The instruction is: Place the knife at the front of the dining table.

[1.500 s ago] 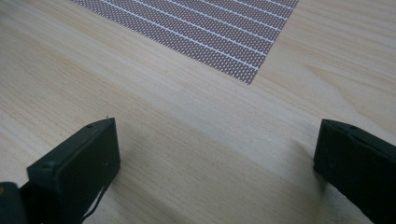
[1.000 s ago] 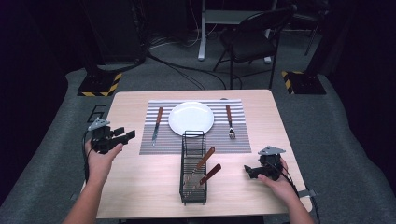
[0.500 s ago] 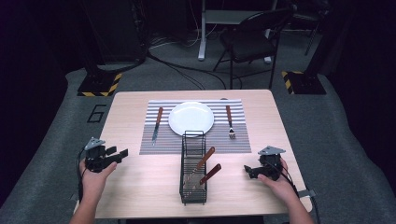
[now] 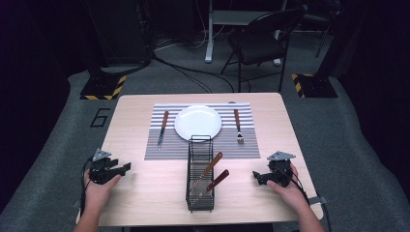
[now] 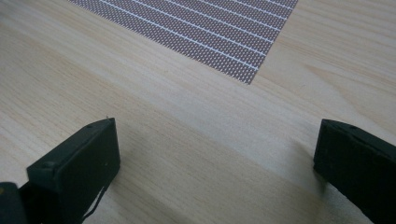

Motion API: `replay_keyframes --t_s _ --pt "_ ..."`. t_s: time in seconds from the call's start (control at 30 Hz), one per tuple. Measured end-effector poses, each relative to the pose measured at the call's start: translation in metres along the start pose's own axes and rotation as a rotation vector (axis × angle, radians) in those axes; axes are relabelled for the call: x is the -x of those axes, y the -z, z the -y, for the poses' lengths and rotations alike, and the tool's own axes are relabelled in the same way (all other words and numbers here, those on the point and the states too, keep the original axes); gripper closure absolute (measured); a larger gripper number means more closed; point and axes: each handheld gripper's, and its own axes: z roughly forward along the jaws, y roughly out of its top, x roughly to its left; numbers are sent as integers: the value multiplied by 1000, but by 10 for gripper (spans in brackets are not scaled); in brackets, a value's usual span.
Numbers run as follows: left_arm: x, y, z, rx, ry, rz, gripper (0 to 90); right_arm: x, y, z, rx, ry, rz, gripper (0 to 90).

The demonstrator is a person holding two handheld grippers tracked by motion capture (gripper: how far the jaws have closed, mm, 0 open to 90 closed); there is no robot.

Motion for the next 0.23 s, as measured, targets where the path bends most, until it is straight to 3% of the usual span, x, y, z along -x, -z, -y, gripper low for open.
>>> replay_keyframes --t_s 0.13,0.23 --pt "-3 -11 1 -56 -23 14 315 0 0 0 0 0 0 0" --pt "-3 -13 -1 -62 -60 7 288 0 0 0 4 7 1 0"
